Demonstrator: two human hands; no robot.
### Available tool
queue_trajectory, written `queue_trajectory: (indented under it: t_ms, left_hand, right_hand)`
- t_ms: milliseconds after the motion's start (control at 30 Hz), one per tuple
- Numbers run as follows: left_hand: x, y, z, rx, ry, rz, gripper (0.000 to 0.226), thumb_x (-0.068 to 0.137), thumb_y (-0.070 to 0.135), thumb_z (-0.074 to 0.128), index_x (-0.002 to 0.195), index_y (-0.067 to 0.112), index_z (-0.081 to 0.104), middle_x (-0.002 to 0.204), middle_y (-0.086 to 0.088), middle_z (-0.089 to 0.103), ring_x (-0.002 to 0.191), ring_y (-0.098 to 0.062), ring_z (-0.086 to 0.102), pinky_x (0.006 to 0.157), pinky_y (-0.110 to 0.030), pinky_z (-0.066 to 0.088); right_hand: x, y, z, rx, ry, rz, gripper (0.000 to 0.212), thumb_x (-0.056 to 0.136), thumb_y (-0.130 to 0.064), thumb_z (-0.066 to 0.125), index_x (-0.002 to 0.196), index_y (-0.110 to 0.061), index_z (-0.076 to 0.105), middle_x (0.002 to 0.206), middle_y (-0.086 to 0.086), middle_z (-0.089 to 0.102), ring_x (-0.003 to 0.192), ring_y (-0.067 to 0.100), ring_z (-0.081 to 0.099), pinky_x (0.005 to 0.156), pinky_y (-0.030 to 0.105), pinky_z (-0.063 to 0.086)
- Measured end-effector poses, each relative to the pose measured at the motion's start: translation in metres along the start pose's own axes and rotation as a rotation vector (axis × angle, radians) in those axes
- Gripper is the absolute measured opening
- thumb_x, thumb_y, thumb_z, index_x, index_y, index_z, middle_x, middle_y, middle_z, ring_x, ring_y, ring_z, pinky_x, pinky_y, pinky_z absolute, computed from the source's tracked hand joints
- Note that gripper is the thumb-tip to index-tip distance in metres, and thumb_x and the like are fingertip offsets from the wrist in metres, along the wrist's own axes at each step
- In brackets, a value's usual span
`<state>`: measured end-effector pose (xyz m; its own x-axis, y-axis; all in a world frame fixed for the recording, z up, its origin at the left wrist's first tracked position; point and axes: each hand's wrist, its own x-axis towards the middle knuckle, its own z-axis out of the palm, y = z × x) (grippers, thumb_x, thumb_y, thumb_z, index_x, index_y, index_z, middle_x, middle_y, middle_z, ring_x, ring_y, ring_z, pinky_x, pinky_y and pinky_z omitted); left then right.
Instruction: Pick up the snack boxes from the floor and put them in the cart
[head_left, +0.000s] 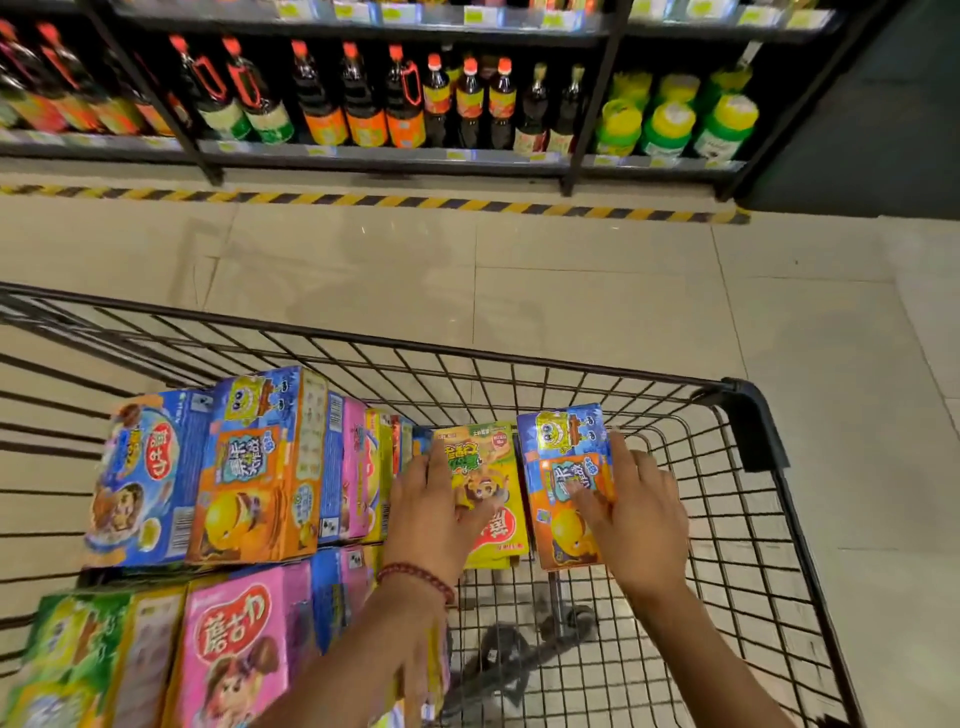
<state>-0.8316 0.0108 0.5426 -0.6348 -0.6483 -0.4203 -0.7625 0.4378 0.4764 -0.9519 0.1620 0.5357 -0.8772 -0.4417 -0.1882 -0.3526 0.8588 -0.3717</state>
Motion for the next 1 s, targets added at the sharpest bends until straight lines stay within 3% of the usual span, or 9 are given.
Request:
queue_trajectory:
  t_ms: [133, 267, 400, 500, 633, 733, 833, 867, 1000]
  left_hand:
    - [-0.001, 0.022, -0.053, 0.146, 0.090, 0.245, 0.080, 0.090, 0.057, 0.045, 0.150, 0.016, 0.014, 0.150, -0.006, 0.028, 0.138, -0.021, 0.022, 0.112, -0.031, 0.017]
    - [-0.007, 0.059, -0.108, 0.318, 0.206, 0.489, 0.076, 0.086, 0.054, 0.053, 0.148, 0.015, 0.028, 0.140, -0.012, 0.041, 0.133, -0.030, 0.032, 0.109, -0.048, 0.025]
    - [-0.034, 0.112, -0.149, 0.512, 0.233, 0.614, 0.072, 0.094, 0.049, 0.043, 0.151, 0.023, 0.007, 0.155, -0.007, 0.012, 0.144, -0.025, 0.007, 0.114, -0.052, 0.008]
    - [-0.065, 0.158, -0.167, 0.572, 0.257, 0.718, 0.070, 0.095, 0.050, 0.039, 0.151, 0.024, 0.005, 0.157, -0.006, 0.007, 0.145, -0.026, 0.001, 0.114, -0.054, 0.005]
    - [-0.117, 0.215, -0.172, 0.595, 0.329, 0.886, 0.064, 0.096, 0.047, 0.038, 0.149, 0.026, 0.011, 0.156, -0.007, 0.010, 0.145, -0.026, 0.000, 0.113, -0.056, 0.003]
    - [-0.162, 0.251, -0.163, 0.546, 0.334, 1.016, 0.063, 0.095, 0.043, 0.043, 0.149, 0.027, 0.015, 0.156, -0.006, 0.012, 0.146, -0.025, -0.001, 0.113, -0.060, 0.001]
    - [-0.220, 0.284, -0.143, 0.527, 0.333, 1.138, 0.066, 0.093, 0.043, 0.046, 0.150, 0.027, 0.017, 0.155, -0.004, 0.015, 0.145, -0.025, 0.001, 0.112, -0.061, 0.003]
    - [-0.243, 0.294, -0.134, 0.537, 0.327, 1.176, 0.066, 0.094, 0.044, 0.045, 0.150, 0.027, 0.015, 0.156, -0.004, 0.014, 0.145, -0.024, 0.001, 0.112, -0.060, 0.004]
    - [-0.338, 0.319, -0.085, 0.511, 0.311, 1.365, 0.067, 0.093, 0.044, 0.047, 0.150, 0.024, 0.019, 0.154, -0.008, 0.022, 0.146, -0.026, 0.006, 0.111, -0.062, 0.005]
  right_hand:
    - [-0.004, -0.013, -0.037, -0.120, 0.089, -0.039, 0.066, 0.089, -0.045, 0.058, 0.144, -0.013, 0.040, 0.134, 0.010, 0.053, 0.117, 0.030, 0.050, 0.087, 0.043, 0.047]
    - [-0.011, -0.026, -0.089, -0.176, 0.298, -0.090, 0.058, 0.084, -0.043, 0.058, 0.128, -0.005, 0.057, 0.121, 0.017, 0.061, 0.107, 0.039, 0.058, 0.077, 0.048, 0.052]
    - [-0.034, -0.033, -0.159, -0.276, 0.399, -0.096, 0.054, 0.081, -0.038, 0.069, 0.124, -0.006, 0.059, 0.125, 0.015, 0.060, 0.112, 0.039, 0.056, 0.081, 0.049, 0.050]
    - [-0.062, -0.028, -0.211, -0.343, 0.468, -0.049, 0.055, 0.083, -0.042, 0.067, 0.127, -0.011, 0.056, 0.131, 0.010, 0.057, 0.120, 0.035, 0.051, 0.090, 0.049, 0.044]
    - [-0.114, -0.005, -0.271, -0.433, 0.476, 0.068, 0.060, 0.093, -0.049, 0.049, 0.144, -0.019, 0.039, 0.150, 0.004, 0.038, 0.139, 0.030, 0.030, 0.111, 0.050, 0.024]
    - [-0.167, 0.023, -0.309, -0.462, 0.551, 0.157, 0.063, 0.091, -0.049, 0.053, 0.144, -0.017, 0.040, 0.148, 0.007, 0.041, 0.139, 0.031, 0.031, 0.113, 0.052, 0.021]
    - [-0.231, 0.057, -0.337, -0.478, 0.547, 0.261, 0.065, 0.095, -0.048, 0.047, 0.149, -0.020, 0.027, 0.156, 0.005, 0.026, 0.145, 0.029, 0.017, 0.117, 0.050, 0.011]
    - [-0.255, 0.069, -0.343, -0.479, 0.552, 0.301, 0.065, 0.095, -0.049, 0.047, 0.150, -0.021, 0.026, 0.156, 0.005, 0.025, 0.145, 0.029, 0.017, 0.117, 0.050, 0.011]
    - [-0.362, 0.123, -0.357, -0.492, 0.627, 0.437, 0.062, 0.084, -0.048, 0.064, 0.135, -0.014, 0.053, 0.138, 0.011, 0.054, 0.131, 0.035, 0.046, 0.106, 0.058, 0.034]
